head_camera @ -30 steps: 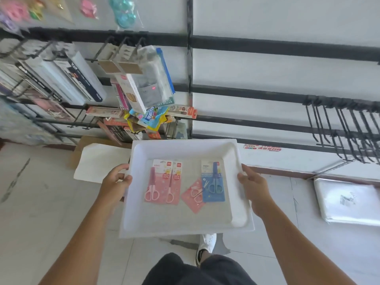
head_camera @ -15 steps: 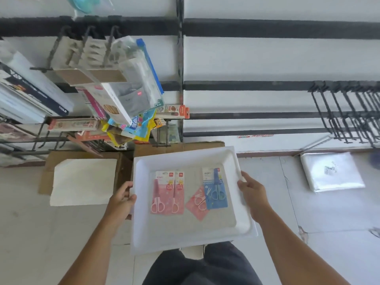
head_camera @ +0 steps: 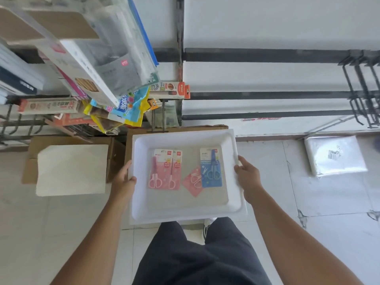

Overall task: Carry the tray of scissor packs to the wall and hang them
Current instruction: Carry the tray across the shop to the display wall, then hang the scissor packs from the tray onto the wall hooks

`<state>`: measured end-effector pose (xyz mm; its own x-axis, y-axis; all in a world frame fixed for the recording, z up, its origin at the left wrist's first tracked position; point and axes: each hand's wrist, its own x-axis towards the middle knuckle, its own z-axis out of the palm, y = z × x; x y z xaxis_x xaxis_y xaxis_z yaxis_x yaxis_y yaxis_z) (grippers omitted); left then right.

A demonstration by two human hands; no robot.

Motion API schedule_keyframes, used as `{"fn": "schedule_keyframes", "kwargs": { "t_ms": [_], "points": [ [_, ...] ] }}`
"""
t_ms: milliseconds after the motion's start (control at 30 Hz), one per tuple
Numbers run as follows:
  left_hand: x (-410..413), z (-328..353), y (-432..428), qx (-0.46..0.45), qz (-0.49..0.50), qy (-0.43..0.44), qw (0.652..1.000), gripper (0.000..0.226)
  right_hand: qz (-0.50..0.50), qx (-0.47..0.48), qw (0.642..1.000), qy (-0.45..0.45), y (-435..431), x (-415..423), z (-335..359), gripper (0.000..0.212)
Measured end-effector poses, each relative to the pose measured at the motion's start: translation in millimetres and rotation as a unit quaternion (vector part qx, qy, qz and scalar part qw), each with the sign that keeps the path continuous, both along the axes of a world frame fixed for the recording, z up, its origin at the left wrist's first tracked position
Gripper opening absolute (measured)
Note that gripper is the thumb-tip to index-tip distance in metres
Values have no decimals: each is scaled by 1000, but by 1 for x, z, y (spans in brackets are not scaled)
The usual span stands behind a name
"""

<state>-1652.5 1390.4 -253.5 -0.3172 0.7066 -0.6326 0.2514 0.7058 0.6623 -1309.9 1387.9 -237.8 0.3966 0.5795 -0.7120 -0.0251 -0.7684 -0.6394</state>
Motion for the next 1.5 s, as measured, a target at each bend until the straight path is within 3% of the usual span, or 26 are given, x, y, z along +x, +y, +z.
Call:
{"fn": "schedule_keyframes", "kwargs": {
  "t_ms": [267, 433, 600, 767, 967, 1067, 1200, 1300, 1433, 1500],
  "points": [
    [0, -13, 22, -1, -9, 15, 1000, 57, 22, 10, 1000, -19, 22, -3, -20, 43],
    [7, 6, 16, 73, 27, 67, 995, 45, 37, 102, 982, -152, 13, -21, -1, 34],
    [26, 15, 26, 119, -43, 5, 992, 31, 43, 162, 985, -44, 21, -40, 12, 20],
    [44, 3, 25, 99, -63, -1, 993, 20, 47, 93, 995, -9, 12, -53, -9, 24],
    [61, -54, 34, 7, -168, 104, 980, 47, 82, 35, 993, -81, 6, -61, -69, 39],
    [71, -86, 38, -77, -245, 184, 949, 63, 142, -12, 980, -138, 7, -64, -90, 49],
    [86, -103, 35, -119, -301, 260, 910, 59, 239, -63, 941, -231, 13, -73, -100, 52],
    [88, -107, 35, -98, -295, 297, 903, 65, 254, -79, 932, -248, 18, -78, -104, 54],
    [87, -107, 45, -39, -210, 291, 933, 82, 268, -89, 922, -266, 22, -78, -108, 54],
    [86, -108, 48, -44, -172, 266, 947, 85, 279, -81, 913, -287, 24, -78, -105, 65]
  ]
}}
